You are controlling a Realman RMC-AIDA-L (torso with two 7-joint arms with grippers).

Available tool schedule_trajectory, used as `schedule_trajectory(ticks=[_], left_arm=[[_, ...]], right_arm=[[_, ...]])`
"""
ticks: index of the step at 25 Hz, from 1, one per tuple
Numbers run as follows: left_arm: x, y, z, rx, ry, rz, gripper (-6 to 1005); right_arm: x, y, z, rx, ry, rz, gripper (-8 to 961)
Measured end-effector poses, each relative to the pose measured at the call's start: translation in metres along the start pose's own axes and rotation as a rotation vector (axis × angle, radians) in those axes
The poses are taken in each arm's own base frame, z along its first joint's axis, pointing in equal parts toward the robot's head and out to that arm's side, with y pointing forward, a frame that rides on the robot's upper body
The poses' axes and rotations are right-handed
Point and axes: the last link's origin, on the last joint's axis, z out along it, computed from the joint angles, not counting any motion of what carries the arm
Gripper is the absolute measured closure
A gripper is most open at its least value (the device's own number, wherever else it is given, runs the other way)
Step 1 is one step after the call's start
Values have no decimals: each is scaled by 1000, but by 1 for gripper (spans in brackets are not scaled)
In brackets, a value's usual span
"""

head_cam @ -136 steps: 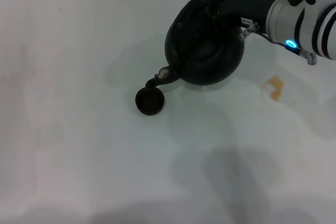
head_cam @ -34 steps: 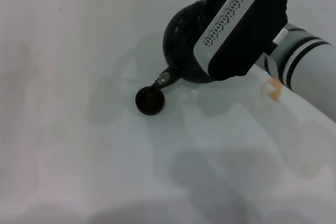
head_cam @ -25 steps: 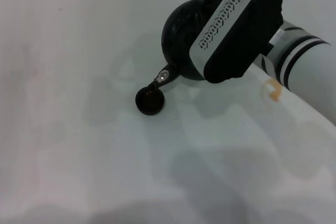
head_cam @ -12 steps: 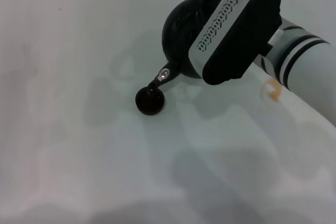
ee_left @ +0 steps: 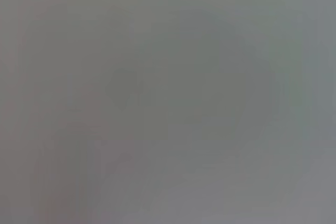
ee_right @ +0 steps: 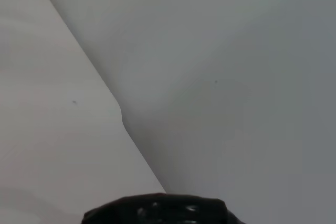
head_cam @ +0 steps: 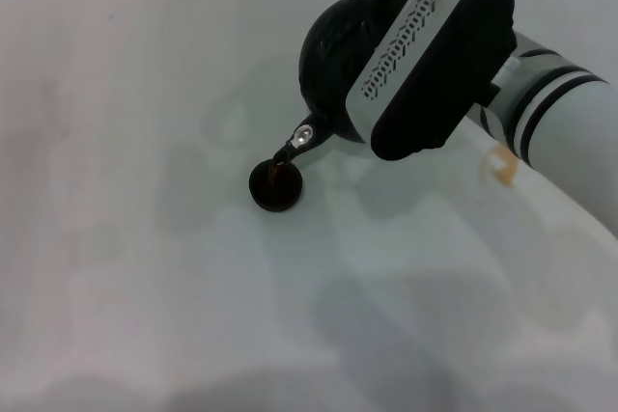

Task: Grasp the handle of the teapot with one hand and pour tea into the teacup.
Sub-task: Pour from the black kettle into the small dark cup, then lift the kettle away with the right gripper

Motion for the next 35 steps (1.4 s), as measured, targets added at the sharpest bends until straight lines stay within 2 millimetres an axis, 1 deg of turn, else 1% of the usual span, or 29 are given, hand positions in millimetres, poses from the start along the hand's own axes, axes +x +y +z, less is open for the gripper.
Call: schedule_trajectory(ticks=[35], left_arm=[[0,1,0,-3,1,0,109]], right_arm=[[1,2,0,5,12,-6,838]])
